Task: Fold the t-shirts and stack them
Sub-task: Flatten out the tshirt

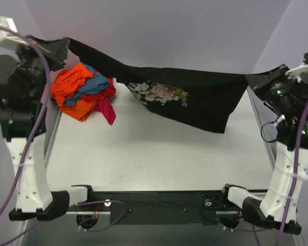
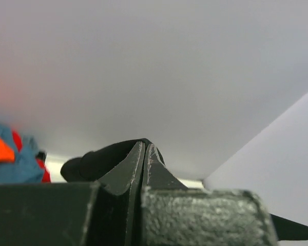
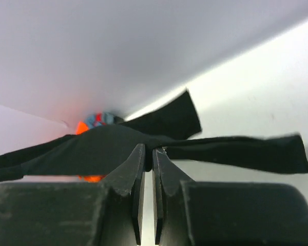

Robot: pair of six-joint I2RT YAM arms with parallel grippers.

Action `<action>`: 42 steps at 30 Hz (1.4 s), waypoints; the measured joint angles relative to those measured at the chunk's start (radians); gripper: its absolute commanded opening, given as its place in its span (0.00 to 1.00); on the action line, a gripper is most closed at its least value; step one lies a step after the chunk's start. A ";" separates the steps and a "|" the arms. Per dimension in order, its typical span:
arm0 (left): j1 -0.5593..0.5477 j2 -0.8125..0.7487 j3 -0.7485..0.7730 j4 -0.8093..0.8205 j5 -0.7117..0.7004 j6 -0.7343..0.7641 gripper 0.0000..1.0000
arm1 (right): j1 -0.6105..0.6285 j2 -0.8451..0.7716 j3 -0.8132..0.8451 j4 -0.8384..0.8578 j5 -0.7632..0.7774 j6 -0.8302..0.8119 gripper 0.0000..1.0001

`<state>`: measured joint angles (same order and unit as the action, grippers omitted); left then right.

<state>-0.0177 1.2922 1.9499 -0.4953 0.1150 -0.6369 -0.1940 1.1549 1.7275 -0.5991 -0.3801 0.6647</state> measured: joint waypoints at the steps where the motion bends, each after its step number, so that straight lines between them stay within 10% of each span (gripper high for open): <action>1: 0.000 -0.032 0.031 -0.004 -0.003 0.013 0.00 | -0.006 -0.024 0.045 -0.015 -0.005 0.000 0.00; 12: 0.000 0.026 0.559 0.045 -0.013 0.051 0.00 | -0.016 -0.093 0.436 -0.071 0.087 0.022 0.00; 24: -0.072 0.491 0.134 0.236 0.005 -0.043 0.00 | -0.029 0.529 0.286 -0.060 -0.045 0.124 0.00; 30: -0.111 0.836 0.624 0.097 0.010 -0.049 0.00 | -0.046 0.753 0.532 -0.092 -0.118 0.197 0.00; 42: -0.140 0.566 0.570 0.495 0.001 -0.038 0.00 | -0.248 0.651 0.551 0.219 -0.271 0.412 0.00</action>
<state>-0.1577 1.8584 2.5195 -0.0002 0.1158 -0.6746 -0.4416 1.8061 2.2784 -0.3805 -0.6510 1.0763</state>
